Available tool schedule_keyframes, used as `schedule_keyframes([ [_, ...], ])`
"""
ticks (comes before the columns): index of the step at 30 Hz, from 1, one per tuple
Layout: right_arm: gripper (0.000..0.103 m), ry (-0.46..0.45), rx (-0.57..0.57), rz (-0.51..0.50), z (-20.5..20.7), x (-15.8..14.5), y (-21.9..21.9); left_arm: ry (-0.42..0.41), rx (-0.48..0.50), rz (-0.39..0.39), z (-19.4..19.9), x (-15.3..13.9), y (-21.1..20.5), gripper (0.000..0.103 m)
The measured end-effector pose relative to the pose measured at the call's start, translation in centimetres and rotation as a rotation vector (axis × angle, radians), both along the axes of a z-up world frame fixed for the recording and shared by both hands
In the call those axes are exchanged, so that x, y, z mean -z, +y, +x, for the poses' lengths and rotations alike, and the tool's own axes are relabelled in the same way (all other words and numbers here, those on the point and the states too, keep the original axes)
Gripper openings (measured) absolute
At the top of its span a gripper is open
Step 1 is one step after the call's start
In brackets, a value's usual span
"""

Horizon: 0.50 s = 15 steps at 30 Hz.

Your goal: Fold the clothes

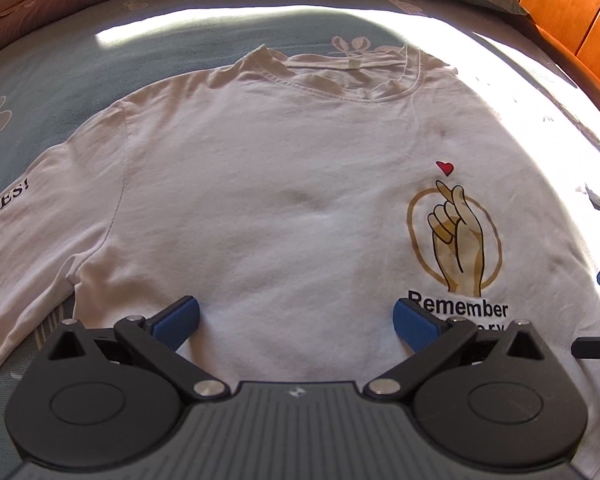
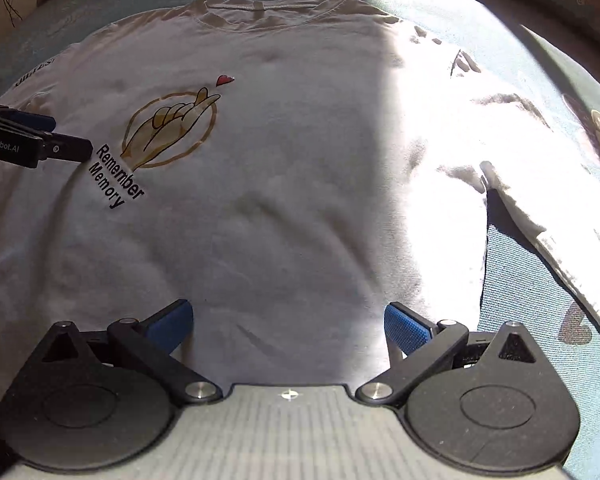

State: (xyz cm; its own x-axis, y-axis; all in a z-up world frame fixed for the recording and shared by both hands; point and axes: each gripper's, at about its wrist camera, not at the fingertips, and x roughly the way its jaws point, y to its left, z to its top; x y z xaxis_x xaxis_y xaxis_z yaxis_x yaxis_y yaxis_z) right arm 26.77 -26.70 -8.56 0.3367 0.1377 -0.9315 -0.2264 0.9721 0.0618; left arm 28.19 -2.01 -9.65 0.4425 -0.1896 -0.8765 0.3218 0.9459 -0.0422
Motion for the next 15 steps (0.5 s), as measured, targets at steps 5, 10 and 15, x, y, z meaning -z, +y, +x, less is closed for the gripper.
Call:
schedule_keyframes([
  [5,0.103,-0.119,0.065,0.014,2.5,-1.9,-1.1,-0.012,-0.021,0.007,-0.2,0.0,-0.2,0.102],
  [10,0.103,-0.112,0.072,0.006,5.6,-0.3,-2.2,0.013,-0.02,0.012,0.3,0.0,-0.1,0.102],
  [15,0.103,-0.05,0.094,-0.038,3.5,-0.5,-3.6,0.019,-0.001,0.026,0.4,0.0,-0.2,0.103],
])
